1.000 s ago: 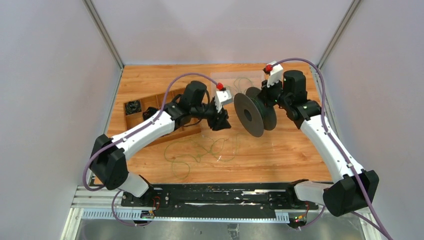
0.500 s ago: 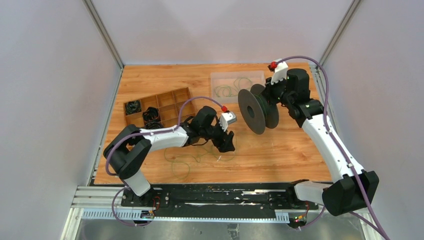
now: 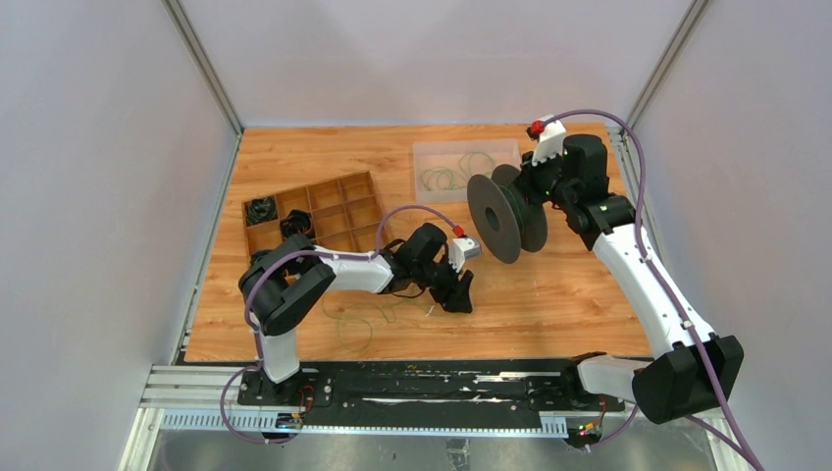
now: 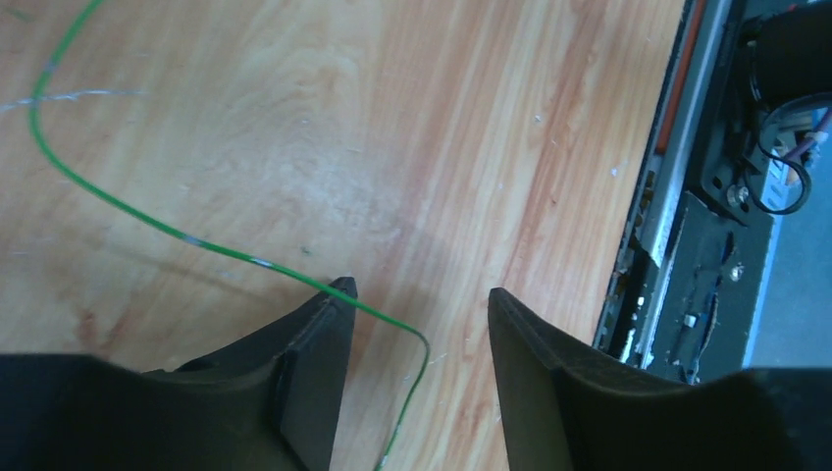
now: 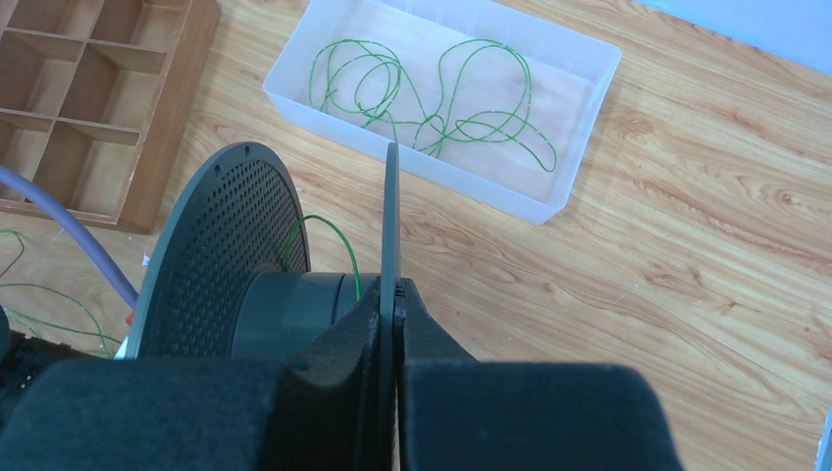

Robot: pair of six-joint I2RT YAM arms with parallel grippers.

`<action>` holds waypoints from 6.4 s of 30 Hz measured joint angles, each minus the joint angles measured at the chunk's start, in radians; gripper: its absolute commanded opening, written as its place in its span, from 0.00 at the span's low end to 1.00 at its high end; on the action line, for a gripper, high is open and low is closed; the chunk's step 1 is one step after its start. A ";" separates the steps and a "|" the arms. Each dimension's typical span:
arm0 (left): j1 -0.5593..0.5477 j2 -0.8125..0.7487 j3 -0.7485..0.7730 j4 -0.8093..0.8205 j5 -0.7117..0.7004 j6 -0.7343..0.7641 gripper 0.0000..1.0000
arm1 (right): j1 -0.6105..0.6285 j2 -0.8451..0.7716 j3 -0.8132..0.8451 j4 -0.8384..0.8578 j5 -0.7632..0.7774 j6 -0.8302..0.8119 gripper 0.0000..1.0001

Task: Wrap the cables
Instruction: Wrap the cable around the cable reel.

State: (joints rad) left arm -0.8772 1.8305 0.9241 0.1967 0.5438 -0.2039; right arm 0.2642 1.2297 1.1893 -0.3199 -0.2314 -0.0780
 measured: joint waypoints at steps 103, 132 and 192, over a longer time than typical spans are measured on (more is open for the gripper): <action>0.437 -0.057 1.054 -0.879 0.020 0.333 0.00 | 0.029 -0.064 -0.192 0.031 -0.126 -0.255 0.01; 0.534 -0.007 0.563 -0.687 -0.034 0.304 0.00 | -0.106 0.020 0.111 -0.039 -0.460 0.110 0.01; 0.000 -0.124 0.380 -0.518 -0.066 0.474 0.00 | -0.283 0.096 0.177 -0.052 -0.155 0.476 0.01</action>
State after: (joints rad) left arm -0.8776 1.7065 1.3037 -0.3210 0.4782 0.2699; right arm -0.0193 1.3258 1.3663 -0.3721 -0.3862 0.3977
